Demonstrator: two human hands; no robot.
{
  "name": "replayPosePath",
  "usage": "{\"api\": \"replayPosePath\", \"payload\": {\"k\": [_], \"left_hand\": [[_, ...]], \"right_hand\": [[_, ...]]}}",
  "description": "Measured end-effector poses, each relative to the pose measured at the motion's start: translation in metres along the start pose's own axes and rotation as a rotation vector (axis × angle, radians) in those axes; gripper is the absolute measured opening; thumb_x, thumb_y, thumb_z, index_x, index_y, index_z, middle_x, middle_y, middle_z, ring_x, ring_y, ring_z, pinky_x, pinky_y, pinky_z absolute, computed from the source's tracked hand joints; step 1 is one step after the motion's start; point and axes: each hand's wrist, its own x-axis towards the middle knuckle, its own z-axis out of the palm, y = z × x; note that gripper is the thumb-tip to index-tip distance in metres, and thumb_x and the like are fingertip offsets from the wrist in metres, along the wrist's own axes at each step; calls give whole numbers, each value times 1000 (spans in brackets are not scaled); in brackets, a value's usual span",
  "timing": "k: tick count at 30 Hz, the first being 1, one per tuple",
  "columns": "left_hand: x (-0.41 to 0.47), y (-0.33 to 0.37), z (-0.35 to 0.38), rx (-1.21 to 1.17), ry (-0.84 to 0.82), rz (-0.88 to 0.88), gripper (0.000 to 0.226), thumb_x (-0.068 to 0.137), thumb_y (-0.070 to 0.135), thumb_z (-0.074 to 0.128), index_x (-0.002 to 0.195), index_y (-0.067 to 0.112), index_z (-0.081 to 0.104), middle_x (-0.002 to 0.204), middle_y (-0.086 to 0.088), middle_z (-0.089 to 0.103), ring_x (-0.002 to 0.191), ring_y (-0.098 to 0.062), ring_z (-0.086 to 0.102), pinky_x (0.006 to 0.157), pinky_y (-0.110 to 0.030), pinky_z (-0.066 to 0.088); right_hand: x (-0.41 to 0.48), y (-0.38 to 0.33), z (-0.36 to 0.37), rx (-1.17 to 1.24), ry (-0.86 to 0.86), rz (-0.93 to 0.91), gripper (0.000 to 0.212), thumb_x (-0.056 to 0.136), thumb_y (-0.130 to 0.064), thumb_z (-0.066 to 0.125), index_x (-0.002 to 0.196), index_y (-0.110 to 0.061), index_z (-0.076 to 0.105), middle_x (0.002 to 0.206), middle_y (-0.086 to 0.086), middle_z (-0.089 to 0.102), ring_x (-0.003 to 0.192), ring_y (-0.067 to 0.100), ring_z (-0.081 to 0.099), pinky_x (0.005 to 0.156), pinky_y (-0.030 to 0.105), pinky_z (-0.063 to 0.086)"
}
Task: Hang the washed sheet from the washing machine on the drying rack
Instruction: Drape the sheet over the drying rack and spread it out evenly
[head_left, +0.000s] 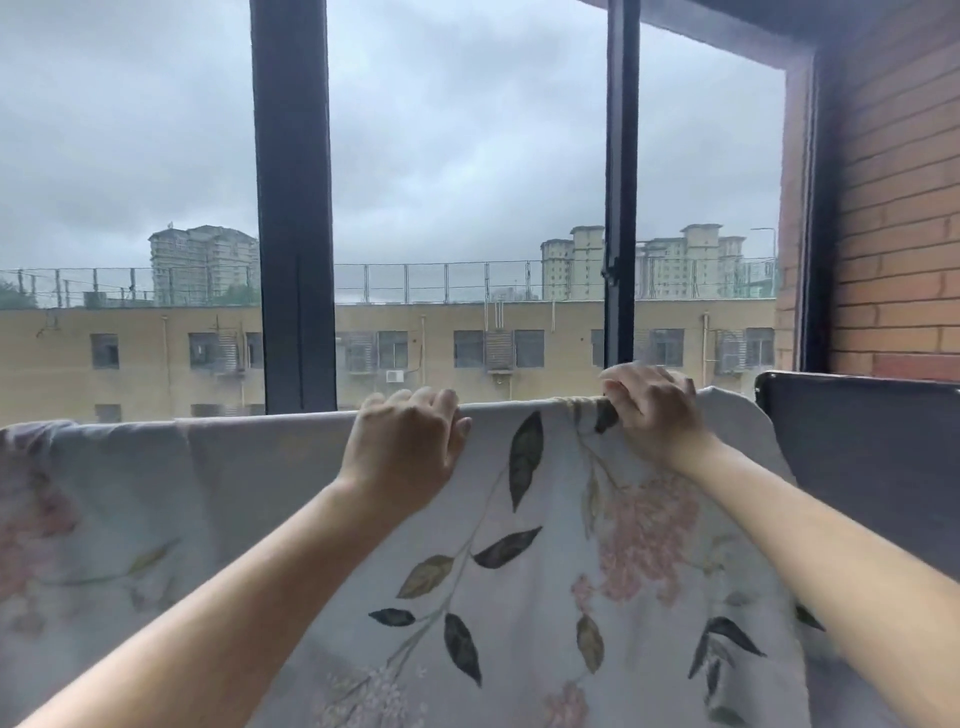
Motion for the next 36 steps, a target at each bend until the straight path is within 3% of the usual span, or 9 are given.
{"api": "replayPosePath", "payload": {"k": [5,9,14,18,24,26,29,31,36], "left_hand": [[38,49,11,-185,-69,-14,29,99,42,40,99,18,56,91,2,63,78,-20,59,70,-31,43],[65,78,23,-412,-75,-98,16,92,32,60,94,17,67,87,-3,70,77,-22,63,67,-37,54],[78,99,30,-311,6,-117,16,91,19,61,78,12,62,68,1,57,58,-13,51,50,-23,35],[83,107,41,-292,80,-170,15,92,17,59,80,7,62,73,-6,62,65,-26,57,63,-35,47],[134,111,44,-252,221,-274,12,93,8,58,89,1,67,85,-16,70,73,-19,54,71,-27,40],[153,105,49,-200,80,-355,14,93,13,59,91,2,68,93,-15,70,80,-22,57,75,-27,40],[161,100,61,-95,-619,-550,28,92,33,58,103,10,68,105,-5,68,93,-19,60,87,-29,45],[157,106,63,-251,-873,-720,41,93,47,53,107,11,65,101,-1,67,88,-14,62,85,-28,46],[147,124,60,-280,-567,-519,50,99,49,31,98,14,67,94,1,62,90,-17,56,82,-29,38]], "right_hand": [[-7,118,-21,225,-196,445,56,93,-58,38,135,-21,46,141,8,47,130,27,42,108,40,29],[-27,178,-33,627,-324,446,85,51,-91,53,105,-28,67,110,0,68,103,16,61,93,37,46],[-28,223,-38,566,-424,235,70,61,-84,56,70,-15,69,64,-3,55,63,7,50,61,28,44],[-5,244,-42,488,-376,14,50,90,-43,52,65,0,55,59,-7,43,58,5,38,59,29,31],[65,256,-30,726,-28,152,35,98,-27,50,78,-1,63,70,-2,54,66,9,48,59,25,37],[91,257,-21,720,-21,136,36,97,-25,51,81,5,63,73,2,55,73,13,49,60,27,37],[98,262,9,339,-575,2,29,95,-24,54,68,-16,61,71,-1,56,74,13,50,62,23,38],[86,264,36,185,-980,-20,18,88,-18,59,71,-22,64,81,-2,62,74,9,53,65,21,43],[63,260,48,332,-1207,-90,25,66,-18,62,89,-17,72,90,3,72,76,6,60,68,22,47]]}}
